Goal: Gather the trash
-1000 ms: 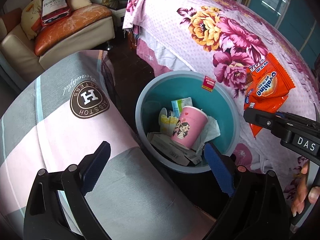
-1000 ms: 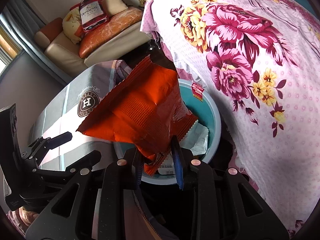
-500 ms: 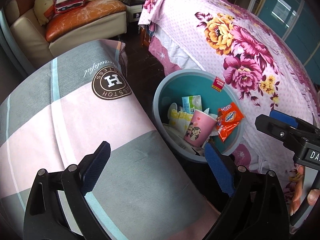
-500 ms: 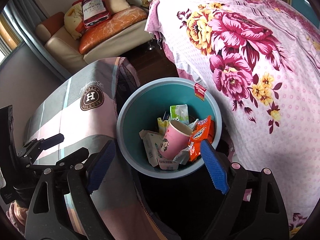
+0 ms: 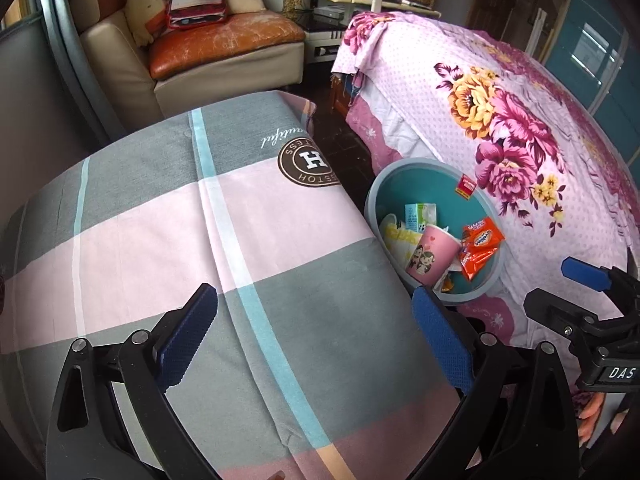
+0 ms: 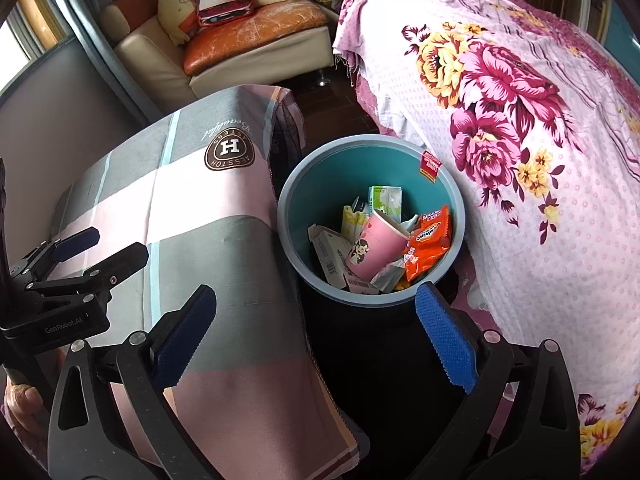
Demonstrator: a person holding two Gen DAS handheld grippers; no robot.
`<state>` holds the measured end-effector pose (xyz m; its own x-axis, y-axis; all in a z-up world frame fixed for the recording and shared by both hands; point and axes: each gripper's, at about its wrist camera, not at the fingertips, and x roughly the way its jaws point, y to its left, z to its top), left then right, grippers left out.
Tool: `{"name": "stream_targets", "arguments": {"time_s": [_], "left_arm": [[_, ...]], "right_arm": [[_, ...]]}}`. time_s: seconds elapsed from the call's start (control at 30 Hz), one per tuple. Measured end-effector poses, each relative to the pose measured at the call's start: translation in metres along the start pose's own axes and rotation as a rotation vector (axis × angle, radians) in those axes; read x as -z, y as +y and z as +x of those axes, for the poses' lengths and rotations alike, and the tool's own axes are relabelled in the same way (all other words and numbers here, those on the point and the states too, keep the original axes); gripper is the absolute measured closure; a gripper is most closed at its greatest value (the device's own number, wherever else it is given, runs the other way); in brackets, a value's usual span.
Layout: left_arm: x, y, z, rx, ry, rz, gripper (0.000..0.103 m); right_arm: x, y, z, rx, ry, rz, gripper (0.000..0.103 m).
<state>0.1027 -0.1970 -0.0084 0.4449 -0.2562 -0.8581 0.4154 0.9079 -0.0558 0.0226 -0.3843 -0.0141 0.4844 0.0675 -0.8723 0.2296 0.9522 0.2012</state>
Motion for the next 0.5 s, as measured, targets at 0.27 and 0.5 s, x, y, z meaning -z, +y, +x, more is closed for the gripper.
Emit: {"name": "stream_targets", "arguments": {"time_s": [0.27, 0.5], "left_arm": [[0.017, 0.026, -0.029, 0.004, -0.034, -0.052, 0.004], [0.033, 0.040, -0.040, -0.005, -0.035, -0.083, 0.004]], "right_arm": [[0.019, 0.025, -0.025, 0.044, -0.034, -0.040, 0.007], [0.035, 0.041, -0.035, 0.056, -0.044, -0.059, 0.007]]}}
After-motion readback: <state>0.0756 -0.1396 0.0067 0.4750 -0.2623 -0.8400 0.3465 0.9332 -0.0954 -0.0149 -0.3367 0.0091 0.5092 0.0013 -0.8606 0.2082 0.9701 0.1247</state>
